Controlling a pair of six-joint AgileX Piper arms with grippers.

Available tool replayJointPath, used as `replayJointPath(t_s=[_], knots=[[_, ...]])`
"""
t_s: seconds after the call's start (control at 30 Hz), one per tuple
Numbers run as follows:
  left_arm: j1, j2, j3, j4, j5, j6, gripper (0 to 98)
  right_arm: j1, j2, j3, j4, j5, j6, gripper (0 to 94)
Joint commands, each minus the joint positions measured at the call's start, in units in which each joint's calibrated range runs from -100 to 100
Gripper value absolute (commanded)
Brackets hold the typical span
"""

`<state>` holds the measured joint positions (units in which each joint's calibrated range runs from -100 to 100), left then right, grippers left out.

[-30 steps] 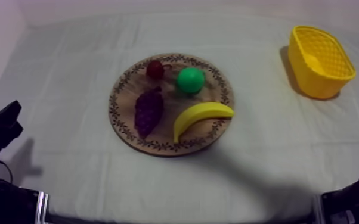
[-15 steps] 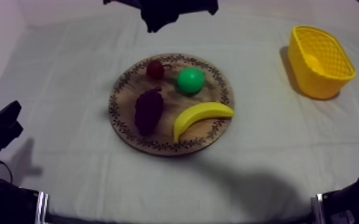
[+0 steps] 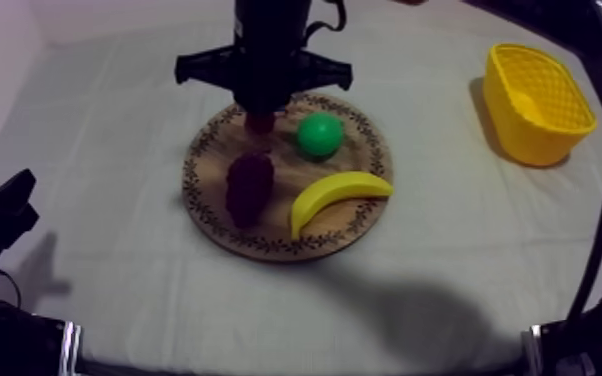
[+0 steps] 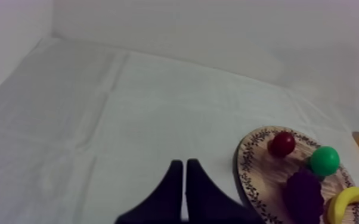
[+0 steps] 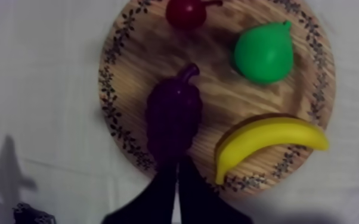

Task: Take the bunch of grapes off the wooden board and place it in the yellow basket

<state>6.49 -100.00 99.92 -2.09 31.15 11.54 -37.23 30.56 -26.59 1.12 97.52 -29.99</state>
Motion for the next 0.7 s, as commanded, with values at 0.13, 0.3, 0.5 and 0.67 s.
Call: replayJointPath(t_s=[0.13, 0.3, 0.5, 0.67], knots=[[0.0, 0.0, 0.0, -0.04, 0.0, 0.0, 0.1, -0.2, 0.2, 2.2, -1.3, -2.0, -0.7, 0.2], [0.0, 0.0, 0.0, -0.04, 0.0, 0.0, 0.1, -0.7, 0.2, 3.4, -2.2, -3.1, -1.2, 0.2], [0.0, 0.0, 0.0, -0.04, 0.0, 0.0, 0.1, -1.1, -0.2, 4.9, -3.8, -3.8, -1.8, 31.2], [0.0, 0.0, 0.0, -0.04, 0.0, 0.0, 0.1, -1.1, -0.4, 5.5, -4.3, -4.5, -1.1, 67.7]])
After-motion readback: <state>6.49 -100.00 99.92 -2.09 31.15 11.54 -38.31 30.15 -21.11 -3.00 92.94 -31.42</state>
